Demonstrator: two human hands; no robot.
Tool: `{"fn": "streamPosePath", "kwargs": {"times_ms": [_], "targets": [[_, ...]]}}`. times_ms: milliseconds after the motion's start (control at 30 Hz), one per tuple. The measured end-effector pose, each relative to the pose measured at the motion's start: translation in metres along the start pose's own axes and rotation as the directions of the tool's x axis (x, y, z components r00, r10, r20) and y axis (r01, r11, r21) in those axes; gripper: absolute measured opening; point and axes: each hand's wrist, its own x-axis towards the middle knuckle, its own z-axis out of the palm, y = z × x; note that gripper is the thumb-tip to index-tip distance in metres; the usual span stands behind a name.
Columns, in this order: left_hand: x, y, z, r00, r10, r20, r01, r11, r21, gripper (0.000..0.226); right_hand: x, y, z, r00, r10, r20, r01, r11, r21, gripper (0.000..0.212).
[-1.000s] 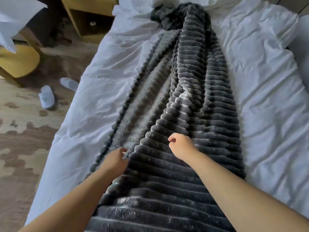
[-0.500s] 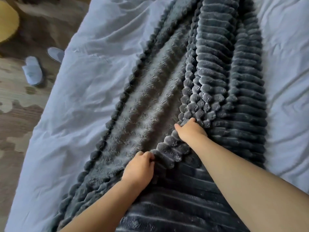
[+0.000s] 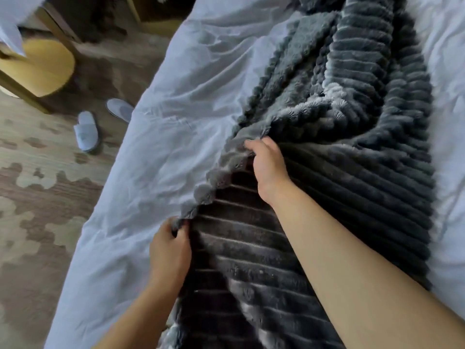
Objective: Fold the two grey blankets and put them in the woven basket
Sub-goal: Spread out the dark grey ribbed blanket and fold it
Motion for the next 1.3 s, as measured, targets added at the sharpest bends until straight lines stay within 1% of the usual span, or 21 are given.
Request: {"fn": "streamPosePath", "kwargs": {"times_ms": [33, 100, 167, 233, 267, 333, 400, 467, 500, 533, 567, 633, 733, 767, 833, 933, 1033, 1100, 1200, 1267, 1300], "targets": [[0.013, -0.005, -0.003, 0.998, -0.04, 0.042, 0.036, 0.993, 0.109, 0.02, 0.006, 0.005, 0.01, 0.995, 0.057, 0.08, -0.043, 0.985, -0.164, 0.028], [0.029, -0.013, -0.002, 0.973, -0.11, 0.204, 0.056, 0.966, 0.254, 0.024, 0.015, 0.022, 0.017, 0.967, 0.163, 0.195, -0.039, 0.854, -0.52, 0.042], [0.039, -0.011, 0.0, 0.948, -0.12, 0.295, 0.057, 0.975, 0.215, 0.032, 0.018, 0.033, 0.002, 0.987, 0.016, 0.161, 0.098, 0.731, -0.675, 0.031], [0.047, -0.001, 0.003, 0.936, -0.125, 0.328, 0.114, 0.992, 0.054, 0.043, 0.015, 0.038, -0.035, 0.988, -0.153, -0.028, 0.095, 0.733, -0.673, 0.02], [0.051, 0.003, 0.007, 0.924, -0.145, 0.353, 0.18, 0.981, -0.068, 0.049, 0.012, 0.043, -0.061, 0.968, -0.197, -0.156, 0.043, 0.741, -0.67, 0.017], [0.056, 0.015, 0.014, 0.858, -0.247, 0.451, 0.39, 0.884, -0.259, 0.063, -0.001, 0.059, -0.128, 0.888, -0.219, -0.405, -0.141, 0.708, -0.692, 0.016], [0.06, 0.022, 0.02, 0.779, -0.31, 0.545, 0.515, 0.812, -0.275, 0.073, -0.023, 0.084, -0.205, 0.749, -0.133, -0.649, -0.425, 0.654, -0.626, 0.023], [0.058, 0.027, 0.025, 0.722, -0.301, 0.623, 0.527, 0.822, -0.213, 0.076, -0.052, 0.112, -0.272, 0.563, 0.033, -0.826, -0.692, 0.565, -0.449, 0.038], [0.056, 0.027, 0.027, 0.707, -0.285, 0.647, 0.496, 0.853, -0.166, 0.071, -0.066, 0.125, -0.295, 0.492, 0.127, -0.861, -0.758, 0.548, -0.353, 0.047], [0.055, 0.025, 0.03, 0.703, -0.267, 0.66, 0.432, 0.896, -0.098, 0.062, -0.08, 0.138, -0.312, 0.462, 0.234, -0.855, -0.771, 0.583, -0.256, 0.055], [0.054, 0.023, 0.033, 0.7, -0.239, 0.673, 0.35, 0.936, -0.032, 0.053, -0.094, 0.148, -0.322, 0.477, 0.346, -0.808, -0.741, 0.653, -0.158, 0.06], [0.054, 0.023, 0.033, 0.686, -0.16, 0.71, 0.176, 0.983, 0.052, 0.044, -0.116, 0.159, -0.325, 0.563, 0.526, -0.637, -0.668, 0.744, 0.025, 0.068], [0.048, 0.035, 0.029, 0.593, -0.15, 0.791, 0.119, 0.988, 0.099, 0.031, -0.125, 0.158, -0.323, 0.631, 0.596, -0.496, -0.648, 0.757, 0.086, 0.084], [0.045, 0.041, 0.027, 0.587, -0.14, 0.798, 0.116, 0.989, 0.088, 0.026, -0.126, 0.155, -0.322, 0.647, 0.596, -0.476, -0.641, 0.763, 0.082, 0.089], [0.037, 0.049, 0.024, 0.649, -0.098, 0.755, 0.089, 0.995, 0.052, 0.034, -0.131, 0.143, -0.319, 0.677, 0.579, -0.455, -0.616, 0.784, 0.081, 0.091], [0.014, 0.068, 0.013, 0.843, -0.079, 0.532, 0.117, 0.992, -0.038, 0.028, -0.148, 0.115, -0.326, 0.721, 0.5, -0.48, -0.505, 0.853, 0.13, 0.078], [-0.011, 0.09, -0.012, 0.928, -0.122, 0.352, 0.174, 0.977, -0.12, 0.021, -0.179, 0.079, -0.346, 0.725, 0.395, -0.565, -0.396, 0.909, 0.128, 0.071], [-0.027, 0.104, -0.034, 0.954, -0.111, 0.277, 0.154, 0.978, -0.138, 0.019, -0.209, 0.05, -0.357, 0.68, 0.296, -0.671, -0.304, 0.946, 0.11, 0.06], [-0.046, 0.122, -0.069, 0.989, -0.023, 0.147, 0.039, 0.993, -0.111, 0.024, -0.256, 0.006, -0.372, 0.531, 0.181, -0.828, -0.155, 0.981, 0.115, 0.047], [-0.056, 0.134, -0.092, 0.995, 0.028, 0.1, -0.018, 0.994, -0.106, 0.023, -0.285, -0.02, -0.382, 0.458, 0.206, -0.865, -0.063, 0.978, 0.2, 0.043], [-0.062, 0.141, -0.103, 0.992, 0.042, 0.12, -0.024, 0.989, -0.148, 0.021, -0.298, -0.033, -0.388, 0.45, 0.246, -0.858, -0.021, 0.964, 0.265, 0.039]]}}
